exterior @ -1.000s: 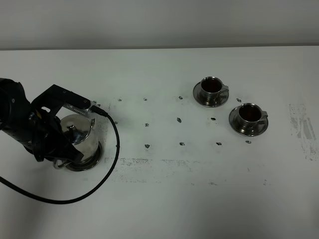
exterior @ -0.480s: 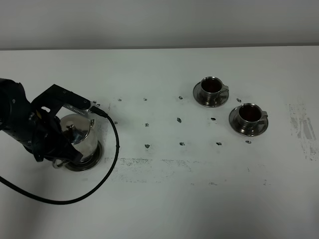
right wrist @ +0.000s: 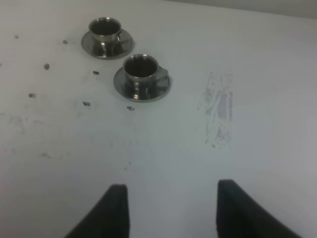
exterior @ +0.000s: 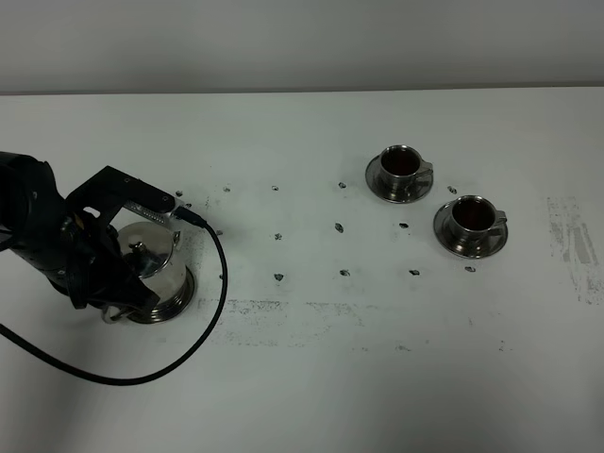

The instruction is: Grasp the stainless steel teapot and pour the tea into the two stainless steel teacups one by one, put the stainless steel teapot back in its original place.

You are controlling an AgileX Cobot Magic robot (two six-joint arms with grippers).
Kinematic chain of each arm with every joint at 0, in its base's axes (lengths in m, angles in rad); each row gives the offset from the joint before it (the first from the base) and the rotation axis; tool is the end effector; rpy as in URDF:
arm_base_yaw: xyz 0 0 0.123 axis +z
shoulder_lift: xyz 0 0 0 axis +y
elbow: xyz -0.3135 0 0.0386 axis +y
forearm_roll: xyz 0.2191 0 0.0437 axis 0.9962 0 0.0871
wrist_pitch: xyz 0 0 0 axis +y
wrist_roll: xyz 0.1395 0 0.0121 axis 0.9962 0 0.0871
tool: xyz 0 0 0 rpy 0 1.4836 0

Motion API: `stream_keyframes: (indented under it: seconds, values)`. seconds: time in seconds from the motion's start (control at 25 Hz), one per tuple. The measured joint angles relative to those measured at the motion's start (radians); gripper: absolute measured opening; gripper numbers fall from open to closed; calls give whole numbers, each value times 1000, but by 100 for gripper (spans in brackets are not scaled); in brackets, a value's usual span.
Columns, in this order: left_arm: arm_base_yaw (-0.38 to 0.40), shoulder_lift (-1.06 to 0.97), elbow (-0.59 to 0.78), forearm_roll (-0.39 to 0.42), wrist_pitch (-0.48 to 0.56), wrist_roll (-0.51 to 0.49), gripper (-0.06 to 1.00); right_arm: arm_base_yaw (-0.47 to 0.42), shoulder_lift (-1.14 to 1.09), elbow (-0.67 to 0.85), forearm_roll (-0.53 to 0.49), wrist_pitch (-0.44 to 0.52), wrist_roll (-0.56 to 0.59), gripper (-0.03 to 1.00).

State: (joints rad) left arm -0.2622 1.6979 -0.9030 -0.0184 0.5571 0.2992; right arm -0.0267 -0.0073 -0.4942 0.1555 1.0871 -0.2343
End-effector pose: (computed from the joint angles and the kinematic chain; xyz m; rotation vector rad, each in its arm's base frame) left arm 0.2940 -0.0803 0.1698 0.7662 2.7299 -0.0091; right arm -0.0200 0.0197 0.2372 -0.2231 2.0471 0.0255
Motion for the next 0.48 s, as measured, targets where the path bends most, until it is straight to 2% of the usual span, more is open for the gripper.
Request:
stream_keyframes:
  seconds: [0.36, 0.48]
  values:
    - [0, 0, 0, 0, 0, 6, 19, 0, 0, 0, 0, 0, 0, 42]
    - [0, 0, 0, 0, 0, 6, 22, 0, 0, 0, 0, 0, 0, 42]
